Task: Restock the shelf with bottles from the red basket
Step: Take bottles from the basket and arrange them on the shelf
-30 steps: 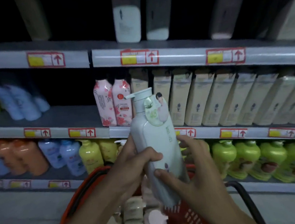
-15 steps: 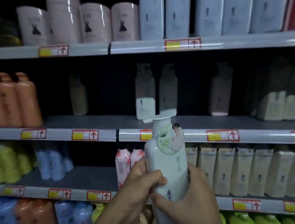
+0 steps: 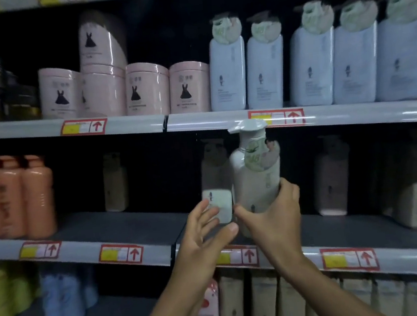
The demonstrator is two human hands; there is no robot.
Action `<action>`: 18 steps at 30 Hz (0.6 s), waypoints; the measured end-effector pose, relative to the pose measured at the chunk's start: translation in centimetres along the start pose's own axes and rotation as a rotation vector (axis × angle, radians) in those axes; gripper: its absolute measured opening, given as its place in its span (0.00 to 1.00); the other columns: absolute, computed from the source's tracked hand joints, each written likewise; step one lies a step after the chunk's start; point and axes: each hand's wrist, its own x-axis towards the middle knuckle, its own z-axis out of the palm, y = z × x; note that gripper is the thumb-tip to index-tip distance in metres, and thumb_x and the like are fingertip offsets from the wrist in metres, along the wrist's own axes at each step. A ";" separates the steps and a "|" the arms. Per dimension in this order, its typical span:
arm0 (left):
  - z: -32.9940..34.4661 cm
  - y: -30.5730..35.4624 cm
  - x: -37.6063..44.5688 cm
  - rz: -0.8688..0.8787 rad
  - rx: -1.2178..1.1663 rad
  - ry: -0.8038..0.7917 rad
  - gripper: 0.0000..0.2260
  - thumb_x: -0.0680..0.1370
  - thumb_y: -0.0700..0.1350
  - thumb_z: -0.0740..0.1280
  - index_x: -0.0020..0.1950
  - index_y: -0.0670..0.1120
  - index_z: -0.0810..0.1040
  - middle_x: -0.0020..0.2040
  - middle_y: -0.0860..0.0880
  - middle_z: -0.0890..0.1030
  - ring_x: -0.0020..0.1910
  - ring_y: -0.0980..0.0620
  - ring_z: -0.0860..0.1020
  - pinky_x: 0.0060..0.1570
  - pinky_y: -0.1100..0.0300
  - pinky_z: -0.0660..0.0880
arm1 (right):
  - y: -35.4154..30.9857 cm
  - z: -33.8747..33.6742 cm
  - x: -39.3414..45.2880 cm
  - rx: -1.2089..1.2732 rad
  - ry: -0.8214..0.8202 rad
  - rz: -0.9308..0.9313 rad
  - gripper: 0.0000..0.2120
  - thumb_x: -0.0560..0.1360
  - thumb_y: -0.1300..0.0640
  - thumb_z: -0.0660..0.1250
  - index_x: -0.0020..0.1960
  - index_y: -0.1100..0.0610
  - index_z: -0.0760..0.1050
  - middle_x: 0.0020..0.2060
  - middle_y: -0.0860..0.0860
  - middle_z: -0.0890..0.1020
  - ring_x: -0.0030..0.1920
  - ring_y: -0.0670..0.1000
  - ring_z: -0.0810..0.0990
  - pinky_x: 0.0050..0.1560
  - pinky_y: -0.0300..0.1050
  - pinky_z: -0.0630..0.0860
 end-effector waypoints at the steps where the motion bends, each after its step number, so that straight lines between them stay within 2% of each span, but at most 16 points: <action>1: -0.2 -0.4 0.3 -0.009 -0.023 0.010 0.34 0.63 0.63 0.79 0.66 0.69 0.70 0.65 0.65 0.78 0.63 0.68 0.77 0.54 0.67 0.76 | 0.5 0.6 0.6 -0.003 0.006 0.005 0.40 0.61 0.45 0.82 0.66 0.53 0.67 0.56 0.46 0.68 0.51 0.41 0.71 0.47 0.40 0.75; 3: -0.4 -0.8 0.9 -0.026 -0.056 0.016 0.34 0.63 0.62 0.78 0.67 0.67 0.71 0.64 0.64 0.79 0.60 0.69 0.78 0.53 0.67 0.75 | 1.3 1.8 1.5 -0.013 0.004 0.027 0.41 0.62 0.46 0.83 0.67 0.54 0.66 0.58 0.48 0.67 0.56 0.48 0.73 0.53 0.49 0.80; 5: -0.6 -1.2 1.2 -0.036 -0.043 0.005 0.35 0.62 0.65 0.76 0.67 0.68 0.70 0.63 0.66 0.80 0.60 0.69 0.78 0.54 0.65 0.75 | 2.3 2.9 1.8 -0.026 -0.011 0.039 0.41 0.63 0.46 0.83 0.67 0.55 0.65 0.59 0.50 0.67 0.59 0.53 0.75 0.56 0.55 0.81; 9: -1.2 -1.9 1.5 -0.059 -0.021 -0.017 0.34 0.61 0.65 0.76 0.65 0.69 0.70 0.61 0.66 0.81 0.60 0.67 0.79 0.54 0.64 0.76 | 3.7 4.3 1.7 -0.077 -0.026 0.074 0.39 0.63 0.46 0.83 0.64 0.54 0.64 0.58 0.51 0.67 0.58 0.54 0.75 0.55 0.55 0.81; 12: -1.8 -2.6 1.5 -0.074 -0.016 -0.033 0.33 0.62 0.64 0.76 0.66 0.68 0.71 0.61 0.65 0.81 0.60 0.65 0.80 0.59 0.60 0.76 | 3.8 4.8 3.2 -0.171 -0.057 0.133 0.38 0.63 0.45 0.83 0.62 0.58 0.65 0.58 0.54 0.69 0.58 0.59 0.76 0.54 0.55 0.79; 15: -1.9 -3.0 1.1 -0.086 -0.004 -0.045 0.33 0.63 0.64 0.76 0.67 0.67 0.72 0.62 0.65 0.81 0.60 0.64 0.80 0.61 0.57 0.76 | 3.6 5.2 4.5 -0.233 -0.125 0.185 0.38 0.64 0.46 0.82 0.63 0.61 0.66 0.60 0.58 0.70 0.60 0.63 0.76 0.56 0.58 0.78; 18: -1.9 -3.3 0.6 -0.083 0.030 -0.058 0.36 0.61 0.68 0.77 0.67 0.67 0.72 0.62 0.66 0.81 0.62 0.64 0.79 0.64 0.53 0.76 | 3.5 5.9 4.3 -0.233 -0.140 0.196 0.38 0.65 0.47 0.81 0.64 0.62 0.66 0.60 0.59 0.70 0.61 0.62 0.75 0.59 0.59 0.77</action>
